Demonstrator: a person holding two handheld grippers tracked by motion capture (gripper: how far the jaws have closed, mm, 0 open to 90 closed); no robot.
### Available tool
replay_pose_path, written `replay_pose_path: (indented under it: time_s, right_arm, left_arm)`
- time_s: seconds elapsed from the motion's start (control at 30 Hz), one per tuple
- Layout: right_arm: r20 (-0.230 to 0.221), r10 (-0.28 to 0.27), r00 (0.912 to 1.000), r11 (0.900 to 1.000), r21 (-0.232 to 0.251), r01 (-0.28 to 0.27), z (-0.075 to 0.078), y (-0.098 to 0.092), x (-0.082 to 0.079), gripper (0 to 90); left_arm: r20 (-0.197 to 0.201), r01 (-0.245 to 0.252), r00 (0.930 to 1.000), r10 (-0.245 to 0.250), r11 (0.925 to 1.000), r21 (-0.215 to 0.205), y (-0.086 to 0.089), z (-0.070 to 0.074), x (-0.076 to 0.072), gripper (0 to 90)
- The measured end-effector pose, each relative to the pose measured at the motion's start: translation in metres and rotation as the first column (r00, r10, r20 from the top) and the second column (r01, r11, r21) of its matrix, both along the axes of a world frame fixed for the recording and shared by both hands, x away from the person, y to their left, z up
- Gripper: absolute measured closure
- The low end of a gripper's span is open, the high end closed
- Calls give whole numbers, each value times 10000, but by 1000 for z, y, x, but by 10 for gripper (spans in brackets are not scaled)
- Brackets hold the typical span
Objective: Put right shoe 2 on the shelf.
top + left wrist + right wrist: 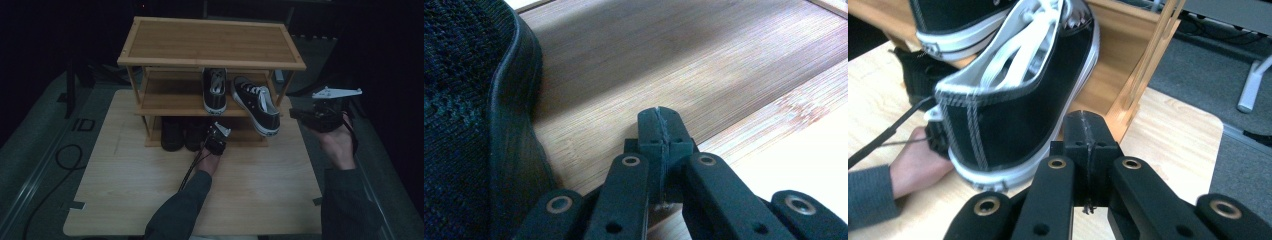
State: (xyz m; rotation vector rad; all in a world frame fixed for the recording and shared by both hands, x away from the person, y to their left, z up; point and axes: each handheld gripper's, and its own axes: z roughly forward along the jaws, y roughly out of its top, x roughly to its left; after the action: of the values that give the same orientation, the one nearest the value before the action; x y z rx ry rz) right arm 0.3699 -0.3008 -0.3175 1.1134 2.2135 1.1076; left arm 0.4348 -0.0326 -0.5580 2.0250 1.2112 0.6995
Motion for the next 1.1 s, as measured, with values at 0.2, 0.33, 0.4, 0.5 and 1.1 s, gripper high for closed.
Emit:
replay_pose_path:
  time_s: [0.2, 0.33, 0.4, 0.5, 1.1]
  right_arm:
    - [-171, 398, 9991, 9992, 26, -398, -10, 1, -14, 900]
    - [-213, 617, 9979, 9981, 1, -617, -18, 6, -24, 900]
    - [-214, 749, 9970, 9972, 24, -748, -20, 9, -28, 900]
    - [-193, 860, 9961, 9963, -26, -861, -21, 12, -33, 900]
    - [-534, 1242, 9908, 9913, -362, -1262, -35, 27, -34, 900]
  left_arm:
    - [1, 1, 10000, -1, 10000, 7, 0, 0, 0, 900]
    - [1, -5, 10000, 5, 10000, 5, 0, 0, 0, 900]
    - [-2, -6, 10000, 6, 10000, -3, 0, 0, 0, 900]
    - [-2, -4, 10000, 4, 10000, 0, 0, 0, 0, 900]
    - [-6, -6, 10000, 6, 10000, -13, 0, 0, 0, 900]
